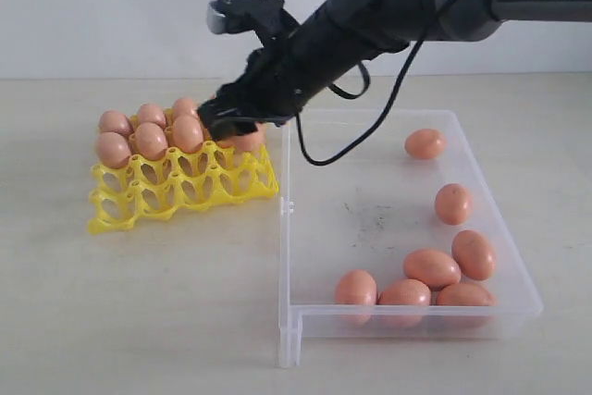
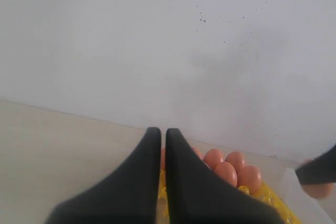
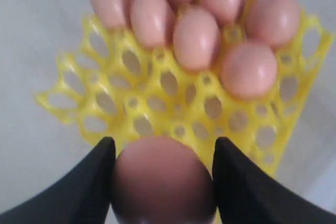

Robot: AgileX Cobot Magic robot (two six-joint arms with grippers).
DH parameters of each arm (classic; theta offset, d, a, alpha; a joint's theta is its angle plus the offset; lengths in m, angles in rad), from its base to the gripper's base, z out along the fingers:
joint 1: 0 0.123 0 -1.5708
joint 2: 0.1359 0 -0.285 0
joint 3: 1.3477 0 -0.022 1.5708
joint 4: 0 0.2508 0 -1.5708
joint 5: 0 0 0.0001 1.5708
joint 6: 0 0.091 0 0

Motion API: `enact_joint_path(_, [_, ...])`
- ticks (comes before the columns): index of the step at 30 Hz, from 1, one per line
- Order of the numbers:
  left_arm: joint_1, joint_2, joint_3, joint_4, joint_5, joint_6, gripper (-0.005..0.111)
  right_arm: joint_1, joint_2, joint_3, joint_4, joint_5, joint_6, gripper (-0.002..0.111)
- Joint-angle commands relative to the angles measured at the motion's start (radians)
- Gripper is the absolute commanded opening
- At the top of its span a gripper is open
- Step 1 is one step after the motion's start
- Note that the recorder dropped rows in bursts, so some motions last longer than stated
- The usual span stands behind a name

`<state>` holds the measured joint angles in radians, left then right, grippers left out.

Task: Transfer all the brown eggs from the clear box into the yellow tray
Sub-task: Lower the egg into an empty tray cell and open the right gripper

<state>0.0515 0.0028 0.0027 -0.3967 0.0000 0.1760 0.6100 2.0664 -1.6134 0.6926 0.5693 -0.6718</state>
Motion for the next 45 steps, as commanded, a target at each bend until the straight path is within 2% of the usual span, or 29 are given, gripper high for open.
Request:
enact_joint_path(1, [-0.004, -0.003, -0.003, -0.003, 0.0, 0.009, 0.004, 0.118, -0.009, 0.0, 0.224, -0.223, -0.34, 0.0])
enact_joint_path(5, [-0.004, -0.003, -0.003, -0.003, 0.0, 0.009, 0.004, 0.23, 0.01, 0.026, 0.353, -0.556, -0.546, 0.0])
enact_joint_path(8, [-0.004, -0.003, -0.003, -0.003, 0.0, 0.009, 0.004, 0.291, 0.043, 0.048, 0.334, -0.818, -0.521, 0.0])
enact_joint_path(10, [-0.004, -0.003, -0.003, -0.003, 0.0, 0.009, 0.004, 0.306, 0.069, 0.058, 0.257, -0.924, -0.375, 0.0])
enact_joint_path(12, [-0.004, -0.003, -0.003, -0.003, 0.0, 0.009, 0.004, 0.306, 0.095, 0.067, 0.093, -0.985, -0.109, 0.0])
enact_joint_path(14, [-0.004, -0.003, -0.003, -0.003, 0.0, 0.009, 0.004, 0.306, 0.115, 0.089, -0.193, -1.068, 0.236, 0.0])
enact_joint_path(16, [-0.004, -0.003, -0.003, -0.003, 0.0, 0.009, 0.004, 0.306, 0.124, 0.121, -0.444, -1.188, 0.482, 0.0])
enact_joint_path(18, [-0.004, -0.003, -0.003, -0.003, 0.0, 0.009, 0.004, 0.299, 0.13, 0.15, -0.693, -1.304, 0.622, 0.0])
enact_joint_path(21, [-0.004, -0.003, -0.003, -0.003, 0.0, 0.009, 0.004, 0.268, 0.13, 0.159, -0.892, -1.304, 0.766, 0.0])
enact_joint_path(25, [-0.004, -0.003, -0.003, -0.003, 0.0, 0.009, 0.004, 0.165, 0.134, 0.159, -1.232, -1.315, 1.071, 0.0])
enact_joint_path(29, [-0.004, -0.003, -0.003, -0.003, 0.0, 0.009, 0.004, 0.04, 0.161, 0.155, -1.567, -1.489, 1.43, 0.0])
enact_joint_path(33, [-0.004, -0.003, -0.003, -0.003, 0.0, 0.009, 0.004, -0.022, 0.219, 0.152, -1.631, -1.61, 1.535, 0.0])
enact_joint_path(41, [-0.004, -0.003, -0.003, -0.003, 0.0, 0.009, 0.004, 0.034, 0.374, -0.031, -1.657, -1.491, 1.563, 0.0])
enact_joint_path(45, [-0.004, -0.003, -0.003, -0.003, 0.0, 0.009, 0.004, 0.054, 0.446, -0.166, -1.721, -1.475, 1.661, 0.0])
